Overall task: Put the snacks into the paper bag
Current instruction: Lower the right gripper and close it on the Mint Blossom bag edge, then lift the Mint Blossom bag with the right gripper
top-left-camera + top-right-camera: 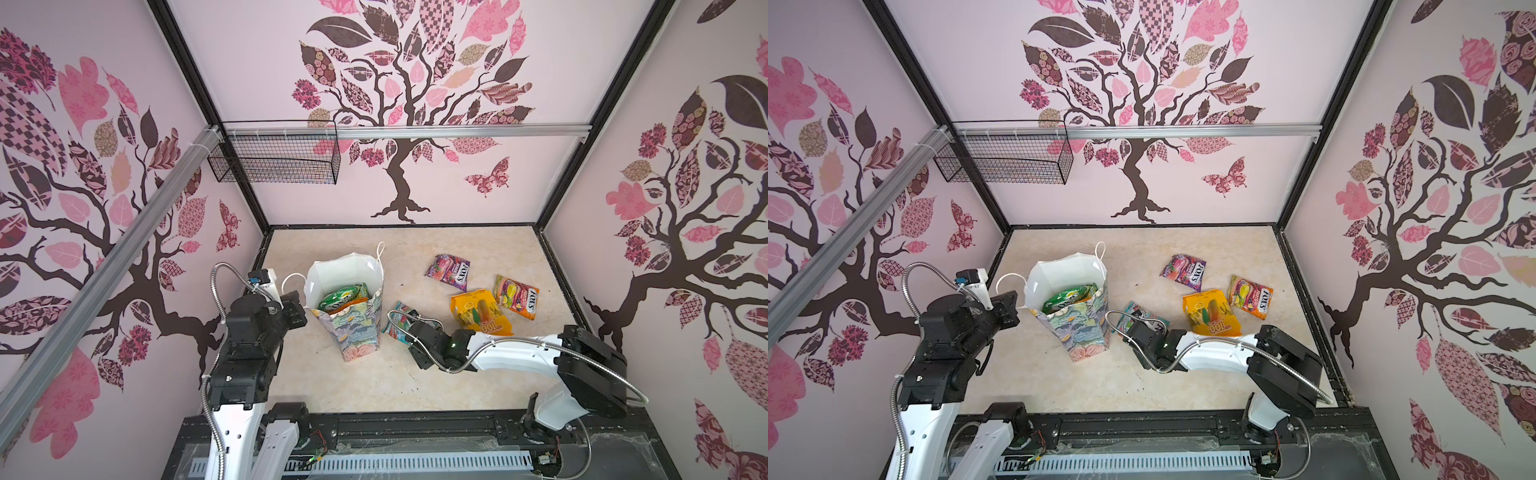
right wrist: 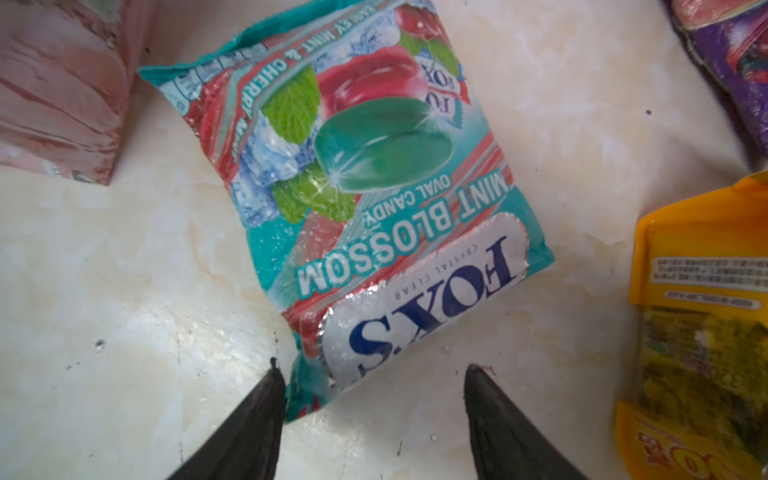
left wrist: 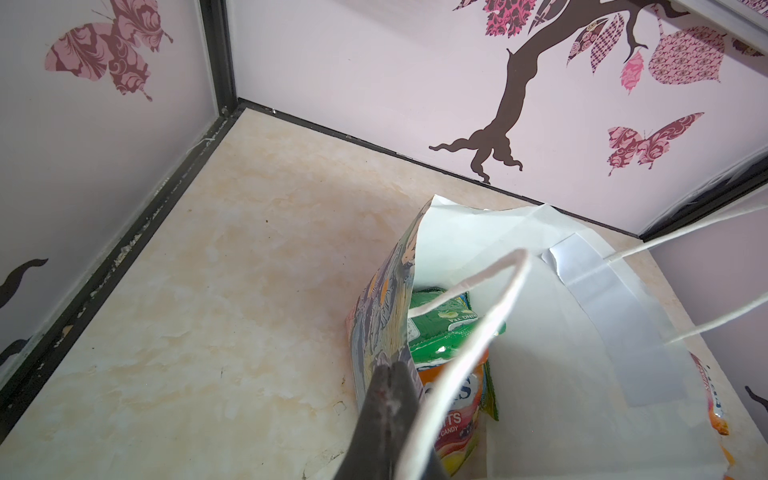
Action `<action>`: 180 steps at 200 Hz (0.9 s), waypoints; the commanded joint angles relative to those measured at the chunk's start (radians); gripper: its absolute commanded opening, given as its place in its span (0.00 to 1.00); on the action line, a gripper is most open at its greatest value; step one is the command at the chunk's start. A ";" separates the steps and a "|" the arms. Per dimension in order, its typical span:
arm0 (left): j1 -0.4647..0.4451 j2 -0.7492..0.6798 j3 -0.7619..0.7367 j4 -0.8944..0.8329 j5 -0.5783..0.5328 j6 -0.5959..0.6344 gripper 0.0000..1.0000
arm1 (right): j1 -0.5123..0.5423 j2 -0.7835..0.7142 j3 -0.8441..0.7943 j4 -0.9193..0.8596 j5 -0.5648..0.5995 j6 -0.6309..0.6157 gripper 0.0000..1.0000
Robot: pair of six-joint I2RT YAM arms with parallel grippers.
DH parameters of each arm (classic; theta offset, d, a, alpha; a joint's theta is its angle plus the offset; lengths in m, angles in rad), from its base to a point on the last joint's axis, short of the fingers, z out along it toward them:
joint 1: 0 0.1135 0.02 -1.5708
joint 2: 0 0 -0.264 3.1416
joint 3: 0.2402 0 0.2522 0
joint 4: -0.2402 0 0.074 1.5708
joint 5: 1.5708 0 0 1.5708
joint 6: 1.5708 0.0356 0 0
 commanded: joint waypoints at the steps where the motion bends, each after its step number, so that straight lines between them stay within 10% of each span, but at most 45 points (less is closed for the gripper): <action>1: 0.003 -0.001 0.014 0.011 -0.004 0.001 0.06 | 0.013 0.046 0.046 -0.016 0.062 -0.001 0.68; 109: 0.003 -0.008 0.012 0.010 -0.008 0.002 0.06 | 0.019 0.086 0.025 0.013 0.062 0.059 0.53; 180: 0.003 -0.009 0.012 0.008 -0.008 0.002 0.06 | 0.020 0.075 -0.008 0.011 0.064 0.101 0.27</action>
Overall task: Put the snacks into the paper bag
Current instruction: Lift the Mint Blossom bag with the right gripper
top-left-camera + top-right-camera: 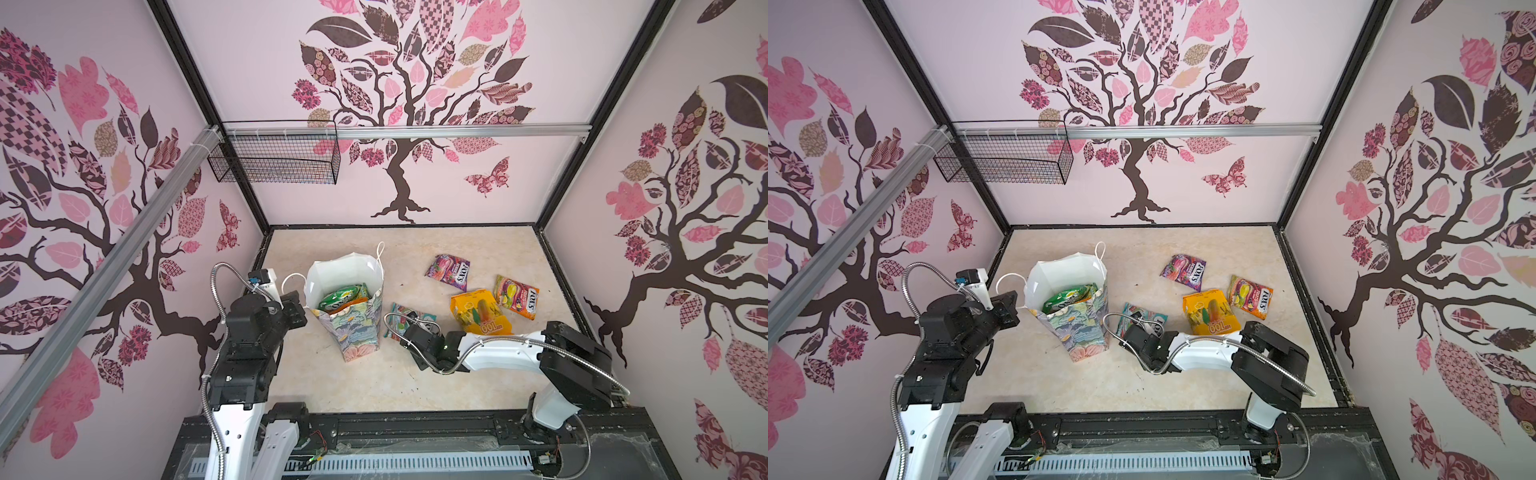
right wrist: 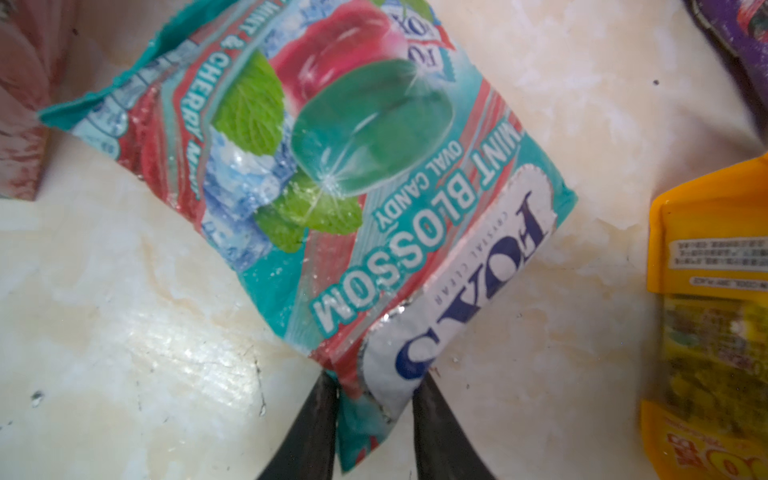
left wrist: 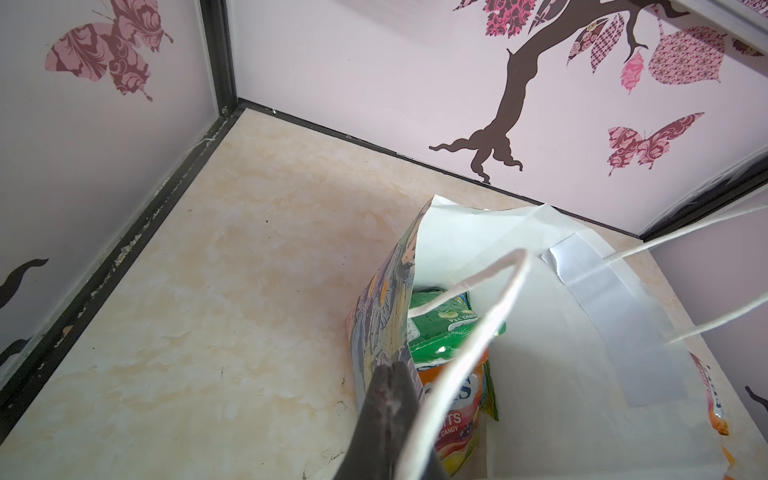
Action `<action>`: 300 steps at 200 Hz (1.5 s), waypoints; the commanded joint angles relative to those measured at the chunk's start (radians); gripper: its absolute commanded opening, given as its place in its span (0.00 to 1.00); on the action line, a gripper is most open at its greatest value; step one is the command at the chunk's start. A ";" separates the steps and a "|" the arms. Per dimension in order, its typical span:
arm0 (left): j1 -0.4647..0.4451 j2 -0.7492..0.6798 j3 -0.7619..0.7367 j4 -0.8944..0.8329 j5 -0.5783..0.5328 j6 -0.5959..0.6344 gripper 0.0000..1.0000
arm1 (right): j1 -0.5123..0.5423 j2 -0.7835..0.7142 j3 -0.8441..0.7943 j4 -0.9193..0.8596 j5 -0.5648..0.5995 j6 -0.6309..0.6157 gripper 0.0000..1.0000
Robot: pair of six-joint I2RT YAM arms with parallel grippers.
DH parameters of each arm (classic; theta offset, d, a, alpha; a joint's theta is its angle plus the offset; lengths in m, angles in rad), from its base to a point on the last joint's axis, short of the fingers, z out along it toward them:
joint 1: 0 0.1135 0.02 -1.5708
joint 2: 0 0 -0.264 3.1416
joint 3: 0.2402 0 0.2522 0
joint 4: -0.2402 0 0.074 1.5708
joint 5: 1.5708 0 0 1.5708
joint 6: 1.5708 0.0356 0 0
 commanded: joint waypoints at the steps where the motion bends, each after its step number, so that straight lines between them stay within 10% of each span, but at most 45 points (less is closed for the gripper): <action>1: 0.004 -0.009 0.013 0.008 -0.008 0.002 0.06 | 0.008 0.010 -0.013 -0.006 0.019 0.024 0.27; 64: 0.003 -0.012 0.010 0.011 -0.007 0.000 0.06 | 0.007 -0.011 -0.041 -0.010 0.024 0.050 0.00; 300: 0.003 -0.013 0.011 0.015 -0.004 0.001 0.06 | 0.008 -0.465 -0.024 -0.055 0.267 -0.079 0.00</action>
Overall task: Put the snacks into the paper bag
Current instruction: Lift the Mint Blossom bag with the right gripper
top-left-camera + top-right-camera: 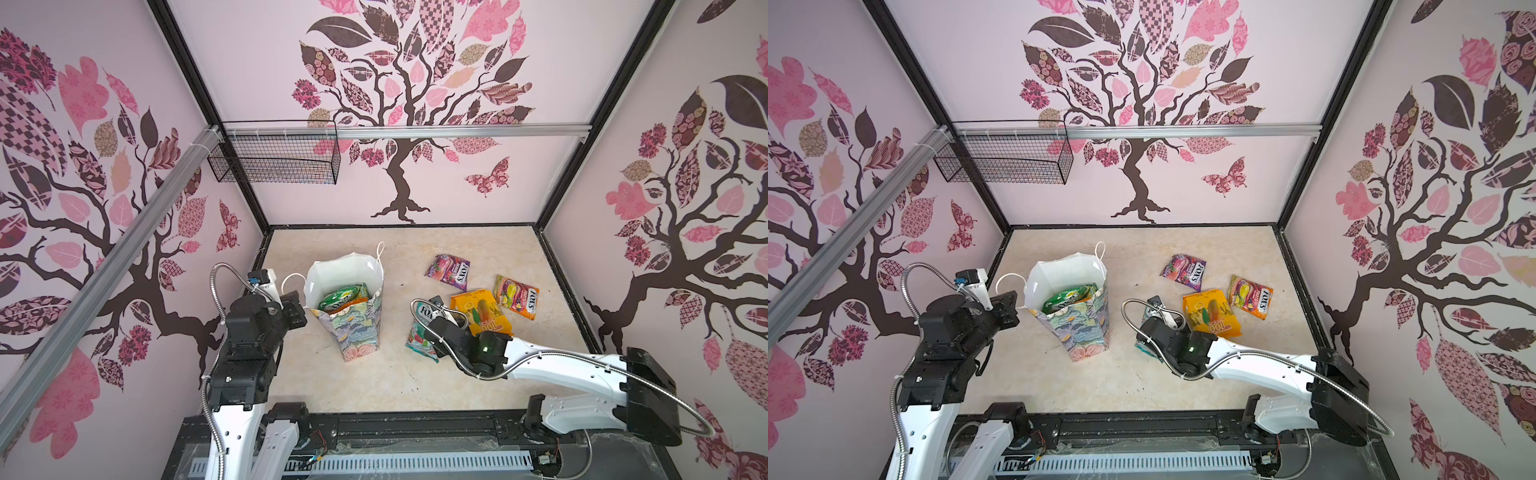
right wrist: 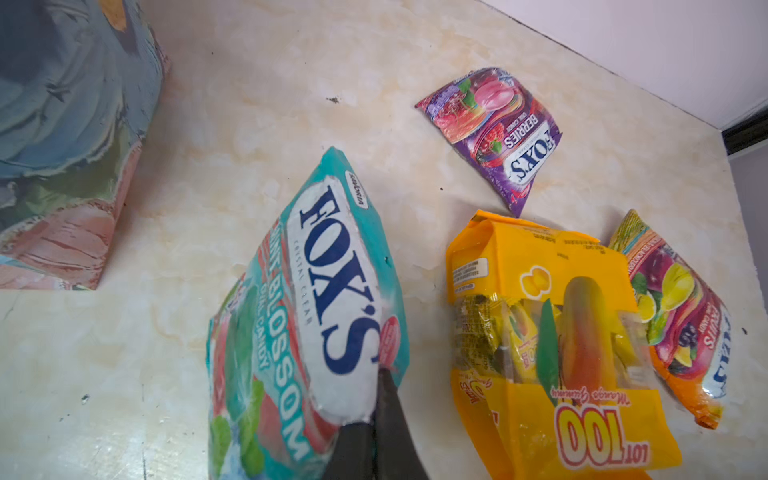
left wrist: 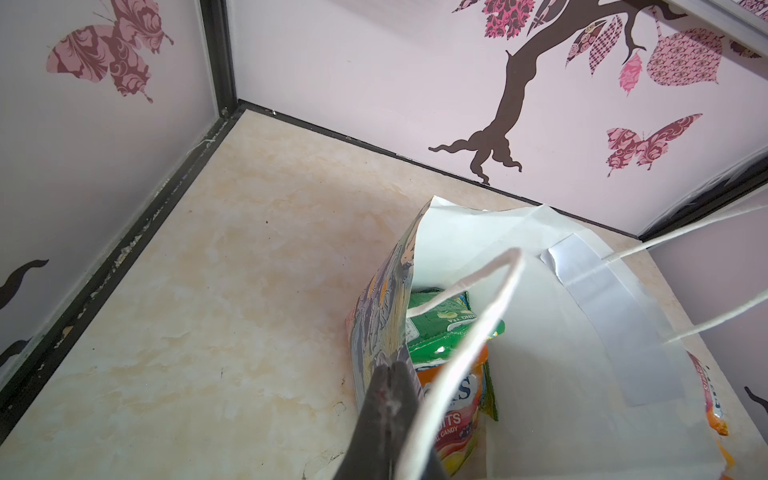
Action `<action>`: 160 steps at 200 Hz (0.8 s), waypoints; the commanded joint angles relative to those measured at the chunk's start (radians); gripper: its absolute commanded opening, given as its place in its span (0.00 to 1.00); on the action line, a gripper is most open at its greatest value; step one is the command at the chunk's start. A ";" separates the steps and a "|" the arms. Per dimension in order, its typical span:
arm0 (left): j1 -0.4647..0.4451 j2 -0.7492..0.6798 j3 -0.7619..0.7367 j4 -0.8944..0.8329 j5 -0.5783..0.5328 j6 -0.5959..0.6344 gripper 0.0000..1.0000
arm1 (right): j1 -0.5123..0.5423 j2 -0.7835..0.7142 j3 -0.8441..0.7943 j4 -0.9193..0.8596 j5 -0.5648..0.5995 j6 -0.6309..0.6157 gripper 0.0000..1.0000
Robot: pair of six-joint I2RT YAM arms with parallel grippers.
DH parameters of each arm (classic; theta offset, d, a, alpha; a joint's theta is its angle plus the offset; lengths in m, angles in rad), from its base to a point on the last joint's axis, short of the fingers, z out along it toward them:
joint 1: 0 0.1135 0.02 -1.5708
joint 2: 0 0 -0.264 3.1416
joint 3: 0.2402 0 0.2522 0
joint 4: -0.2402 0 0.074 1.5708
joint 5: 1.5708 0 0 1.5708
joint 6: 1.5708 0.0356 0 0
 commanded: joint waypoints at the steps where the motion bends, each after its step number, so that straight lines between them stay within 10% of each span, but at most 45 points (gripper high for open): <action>1: 0.003 -0.009 0.010 0.016 -0.004 0.001 0.06 | 0.007 -0.079 0.019 0.050 0.049 -0.030 0.00; 160: 0.003 -0.021 0.006 0.016 -0.001 -0.001 0.06 | 0.010 -0.209 0.261 -0.064 -0.023 -0.066 0.00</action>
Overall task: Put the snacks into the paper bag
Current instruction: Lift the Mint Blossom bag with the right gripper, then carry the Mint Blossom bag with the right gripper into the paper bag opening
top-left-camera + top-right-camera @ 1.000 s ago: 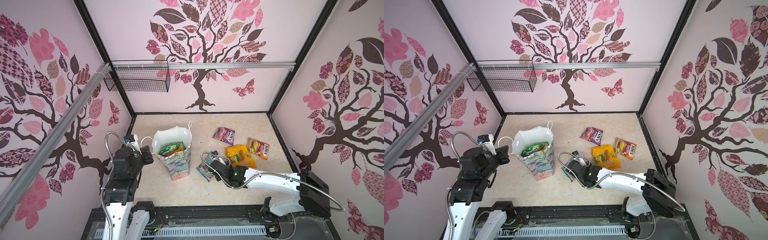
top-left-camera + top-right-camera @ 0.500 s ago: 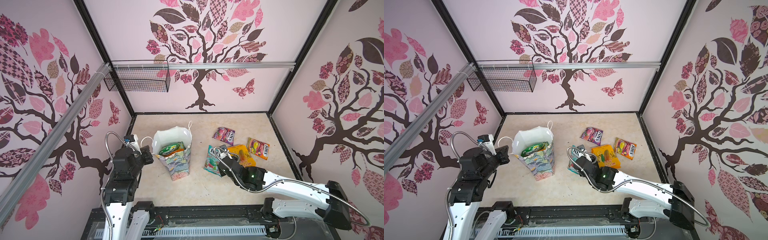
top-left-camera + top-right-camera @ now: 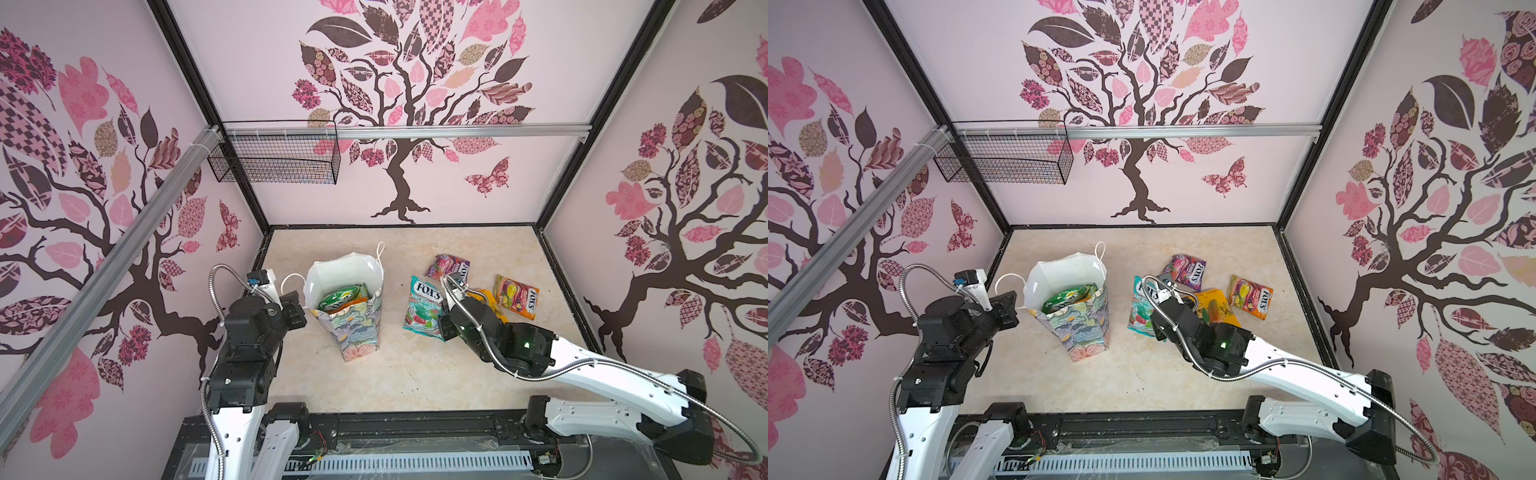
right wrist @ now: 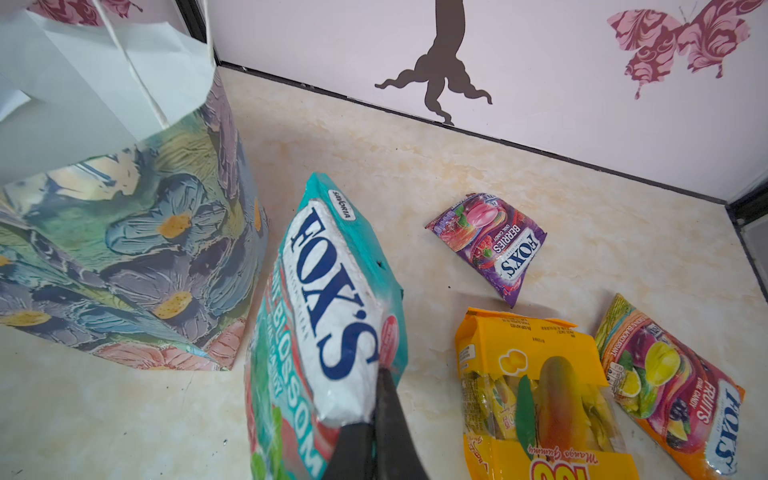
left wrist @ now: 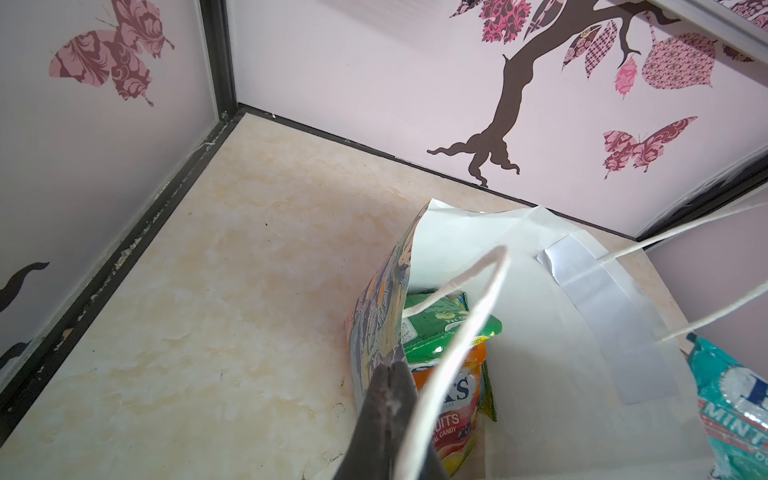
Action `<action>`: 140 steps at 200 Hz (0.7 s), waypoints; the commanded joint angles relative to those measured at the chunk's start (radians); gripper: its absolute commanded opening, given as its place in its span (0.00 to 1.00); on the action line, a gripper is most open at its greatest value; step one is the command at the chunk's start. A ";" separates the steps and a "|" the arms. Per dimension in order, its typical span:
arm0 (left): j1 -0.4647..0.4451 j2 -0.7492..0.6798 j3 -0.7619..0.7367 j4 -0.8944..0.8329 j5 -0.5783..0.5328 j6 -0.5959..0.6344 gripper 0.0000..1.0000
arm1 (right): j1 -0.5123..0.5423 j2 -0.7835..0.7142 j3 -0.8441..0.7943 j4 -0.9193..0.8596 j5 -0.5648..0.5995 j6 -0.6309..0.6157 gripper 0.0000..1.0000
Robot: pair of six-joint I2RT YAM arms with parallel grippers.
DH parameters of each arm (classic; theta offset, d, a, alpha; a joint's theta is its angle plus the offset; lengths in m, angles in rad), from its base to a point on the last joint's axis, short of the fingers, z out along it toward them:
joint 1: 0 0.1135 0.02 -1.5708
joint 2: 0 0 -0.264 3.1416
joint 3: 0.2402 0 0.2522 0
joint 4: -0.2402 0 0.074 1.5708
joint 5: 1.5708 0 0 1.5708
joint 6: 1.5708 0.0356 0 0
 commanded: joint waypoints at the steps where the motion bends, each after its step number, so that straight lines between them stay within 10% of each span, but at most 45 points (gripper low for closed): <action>1: 0.003 -0.009 0.006 0.016 -0.001 -0.001 0.06 | 0.008 -0.029 0.068 -0.015 0.004 -0.014 0.00; 140: 0.003 -0.016 0.005 0.020 0.002 0.000 0.06 | 0.120 0.149 0.484 -0.053 0.114 -0.162 0.00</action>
